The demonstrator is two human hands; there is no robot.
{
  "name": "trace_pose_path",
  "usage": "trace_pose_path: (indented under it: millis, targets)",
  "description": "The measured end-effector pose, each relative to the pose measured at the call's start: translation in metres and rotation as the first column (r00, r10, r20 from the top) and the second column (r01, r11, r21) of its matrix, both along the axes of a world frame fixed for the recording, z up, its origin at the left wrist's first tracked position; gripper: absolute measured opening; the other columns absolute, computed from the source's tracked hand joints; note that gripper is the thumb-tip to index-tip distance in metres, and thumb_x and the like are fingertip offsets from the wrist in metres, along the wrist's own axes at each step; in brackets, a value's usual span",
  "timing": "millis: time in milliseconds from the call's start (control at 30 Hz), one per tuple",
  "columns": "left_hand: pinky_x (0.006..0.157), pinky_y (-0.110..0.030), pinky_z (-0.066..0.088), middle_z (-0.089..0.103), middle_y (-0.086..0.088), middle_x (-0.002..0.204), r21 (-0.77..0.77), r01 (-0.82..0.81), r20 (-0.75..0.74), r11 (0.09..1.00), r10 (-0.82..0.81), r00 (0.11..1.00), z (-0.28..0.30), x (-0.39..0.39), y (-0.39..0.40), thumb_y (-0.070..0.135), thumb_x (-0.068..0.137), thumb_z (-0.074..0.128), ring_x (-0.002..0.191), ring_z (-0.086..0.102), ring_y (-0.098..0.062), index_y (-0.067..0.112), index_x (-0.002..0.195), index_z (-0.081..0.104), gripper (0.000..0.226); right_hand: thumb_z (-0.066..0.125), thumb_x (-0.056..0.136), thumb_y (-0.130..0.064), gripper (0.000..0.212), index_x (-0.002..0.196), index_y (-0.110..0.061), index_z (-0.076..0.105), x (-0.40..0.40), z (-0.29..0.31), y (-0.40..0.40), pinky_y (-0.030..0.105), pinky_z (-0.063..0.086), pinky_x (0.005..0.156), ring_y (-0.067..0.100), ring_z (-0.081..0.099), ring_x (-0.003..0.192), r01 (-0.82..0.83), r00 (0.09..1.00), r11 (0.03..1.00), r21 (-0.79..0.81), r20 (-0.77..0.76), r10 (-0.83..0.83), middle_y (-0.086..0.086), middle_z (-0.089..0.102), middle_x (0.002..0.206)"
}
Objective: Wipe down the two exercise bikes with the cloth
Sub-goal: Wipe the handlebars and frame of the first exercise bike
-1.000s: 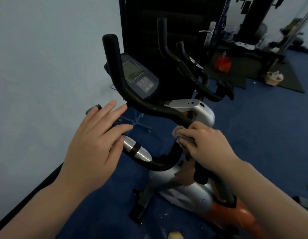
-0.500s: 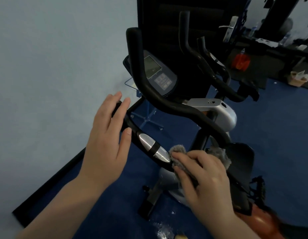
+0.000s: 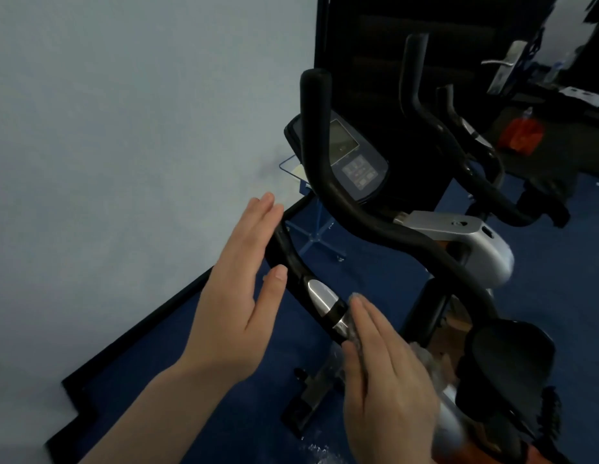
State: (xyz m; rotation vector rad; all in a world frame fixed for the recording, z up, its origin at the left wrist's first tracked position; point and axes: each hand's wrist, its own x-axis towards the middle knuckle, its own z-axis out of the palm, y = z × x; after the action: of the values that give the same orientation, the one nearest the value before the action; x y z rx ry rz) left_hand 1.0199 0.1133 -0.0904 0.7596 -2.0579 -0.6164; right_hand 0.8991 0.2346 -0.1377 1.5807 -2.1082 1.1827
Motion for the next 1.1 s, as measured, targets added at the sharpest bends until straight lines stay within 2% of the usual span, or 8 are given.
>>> trace_pose_path:
  millis: [200,400,600,700,800,867,967,1100]
  targets:
    - [0.115,-0.016,0.017,0.023,0.016,0.157,0.033,0.009,-0.016,0.999,-0.009,1.0,0.001,0.001,0.0,0.01,0.097,0.04,0.146,0.016,-0.007,0.024,0.149,0.027,0.055,0.045,0.097,-0.026,0.038,0.126,-0.008,0.061,0.017,0.028,-0.044,0.02,0.052,0.082,0.013,0.068,0.103,-0.005,0.99,0.997,0.078,-0.142,0.016,0.005,0.067,0.122]
    - [0.112,-0.017,0.025,0.03,0.021,0.153,0.083,0.089,-0.008,0.993,-0.088,0.996,0.009,0.018,-0.007,0.02,0.098,0.036,0.143,0.025,-0.002,0.034,0.146,0.03,0.051,0.047,0.096,-0.029,0.038,0.122,-0.009,0.064,0.027,0.054,-0.071,0.022,0.054,0.061,0.016,0.073,0.085,-0.02,0.999,0.984,0.179,-0.04,0.027,0.004,0.072,0.112]
    - [0.111,-0.015,0.027,0.036,0.017,0.151,0.084,0.068,-0.03,0.994,-0.066,0.997,0.01,0.018,-0.006,0.019,0.099,0.035,0.141,0.03,-0.003,0.026,0.145,0.036,0.046,0.01,0.088,-0.05,0.068,0.14,-0.026,0.046,0.033,0.072,-0.087,0.014,0.032,0.082,0.008,0.059,0.115,-0.166,0.954,0.97,0.179,0.278,0.112,-0.01,0.059,0.133]
    - [0.111,-0.022,0.032,0.042,0.014,0.148,0.123,0.059,-0.097,0.991,-0.047,0.994,0.01,0.017,-0.004,0.018,0.101,0.036,0.138,0.036,-0.005,0.022,0.144,0.04,0.043,0.009,0.088,-0.057,0.066,0.13,-0.032,0.054,0.032,0.08,-0.098,0.024,0.046,0.091,0.004,0.062,0.102,-0.218,0.868,0.973,0.072,0.47,0.16,-0.011,0.069,0.113]
    - [0.112,-0.025,0.032,0.044,0.013,0.147,0.157,0.049,-0.158,0.986,-0.024,0.987,0.011,0.015,-0.001,0.018,0.101,0.037,0.138,0.036,-0.005,0.02,0.141,0.044,0.041,0.025,0.1,-0.041,0.041,0.107,-0.032,0.065,0.027,0.087,-0.113,0.033,0.054,0.085,0.0,0.066,0.088,-0.274,0.717,0.96,-0.058,0.652,0.245,-0.012,0.072,0.092]
    - [0.113,-0.027,0.029,0.042,0.012,0.148,0.153,0.017,-0.17,0.988,0.009,0.985,0.01,0.012,0.002,0.023,0.1,0.036,0.14,0.033,-0.006,0.02,0.141,0.044,0.042,0.032,0.102,-0.035,0.039,0.094,-0.026,0.069,0.023,0.092,-0.121,0.034,0.057,0.082,0.002,0.069,0.083,-0.302,0.64,0.947,-0.106,0.713,0.284,-0.009,0.074,0.085]
    - [0.116,-0.03,0.024,0.034,0.01,0.153,0.151,-0.01,-0.17,0.989,0.036,0.985,0.004,0.008,0.009,0.027,0.099,0.032,0.144,0.026,-0.008,0.019,0.146,0.036,0.048,0.034,0.102,-0.035,0.039,0.09,-0.024,0.07,0.022,0.093,-0.121,0.033,0.057,0.079,0.002,0.069,0.079,-0.312,0.673,0.946,-0.092,0.681,0.288,-0.008,0.074,0.08]
    - [0.118,-0.025,0.018,0.022,0.01,0.159,0.156,0.025,-0.208,0.987,0.008,0.978,-0.006,0.0,0.02,0.027,0.101,0.026,0.146,0.019,-0.009,0.022,0.151,0.021,0.05,0.03,0.097,-0.044,0.037,0.104,-0.031,0.064,0.03,0.085,-0.108,0.021,0.047,0.071,0.001,0.064,0.079,-0.238,0.811,0.971,0.021,0.555,0.187,-0.013,0.07,0.087]
